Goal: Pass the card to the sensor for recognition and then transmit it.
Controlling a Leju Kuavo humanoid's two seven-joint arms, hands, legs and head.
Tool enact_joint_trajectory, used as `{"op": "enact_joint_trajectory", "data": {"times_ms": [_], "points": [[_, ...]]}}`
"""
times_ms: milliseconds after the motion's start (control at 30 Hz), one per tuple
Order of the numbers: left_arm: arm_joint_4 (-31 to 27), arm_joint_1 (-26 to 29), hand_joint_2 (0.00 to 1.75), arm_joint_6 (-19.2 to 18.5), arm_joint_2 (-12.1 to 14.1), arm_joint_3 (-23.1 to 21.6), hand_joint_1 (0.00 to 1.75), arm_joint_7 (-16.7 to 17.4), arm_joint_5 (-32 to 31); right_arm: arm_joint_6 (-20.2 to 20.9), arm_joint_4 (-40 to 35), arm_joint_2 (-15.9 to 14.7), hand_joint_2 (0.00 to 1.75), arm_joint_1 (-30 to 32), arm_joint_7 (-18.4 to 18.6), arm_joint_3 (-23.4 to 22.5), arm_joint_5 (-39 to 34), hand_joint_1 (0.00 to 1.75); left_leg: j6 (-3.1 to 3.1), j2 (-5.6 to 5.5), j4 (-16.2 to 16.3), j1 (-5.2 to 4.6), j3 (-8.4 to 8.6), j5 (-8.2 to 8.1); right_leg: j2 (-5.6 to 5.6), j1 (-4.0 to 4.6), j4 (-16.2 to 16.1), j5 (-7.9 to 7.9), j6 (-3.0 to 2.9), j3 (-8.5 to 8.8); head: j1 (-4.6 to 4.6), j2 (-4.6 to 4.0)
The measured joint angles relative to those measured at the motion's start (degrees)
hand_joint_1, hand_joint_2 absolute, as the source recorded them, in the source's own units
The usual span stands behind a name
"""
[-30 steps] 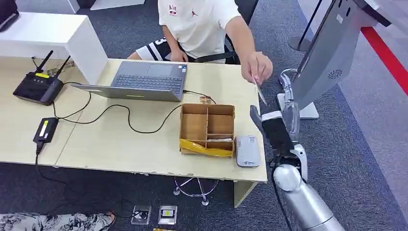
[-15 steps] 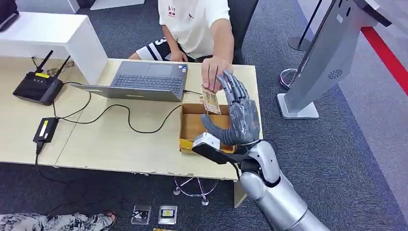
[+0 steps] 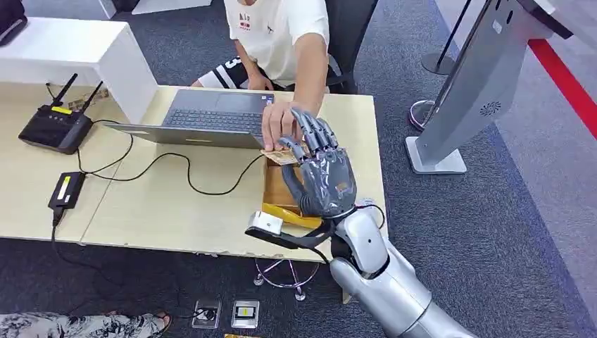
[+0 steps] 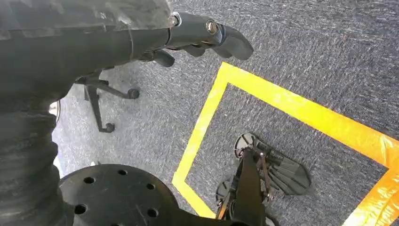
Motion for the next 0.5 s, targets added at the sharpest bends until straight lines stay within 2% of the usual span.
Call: {"op": "enact_joint_trajectory", "data": {"times_ms": [500], "points": [[0.0, 0.0, 1.75, 0.2, 0.2, 0.0, 0.00, -0.1, 0.7, -0.1, 2.0, 0.2, 1.75, -0.2, 1.5, 0.8, 0.8, 1.62, 0.00, 0.01, 0.0, 0.00, 0.01, 0.00, 0.04, 0.00, 0.0, 0.00, 0.00, -0.02, 0.00, -0.02]]}}
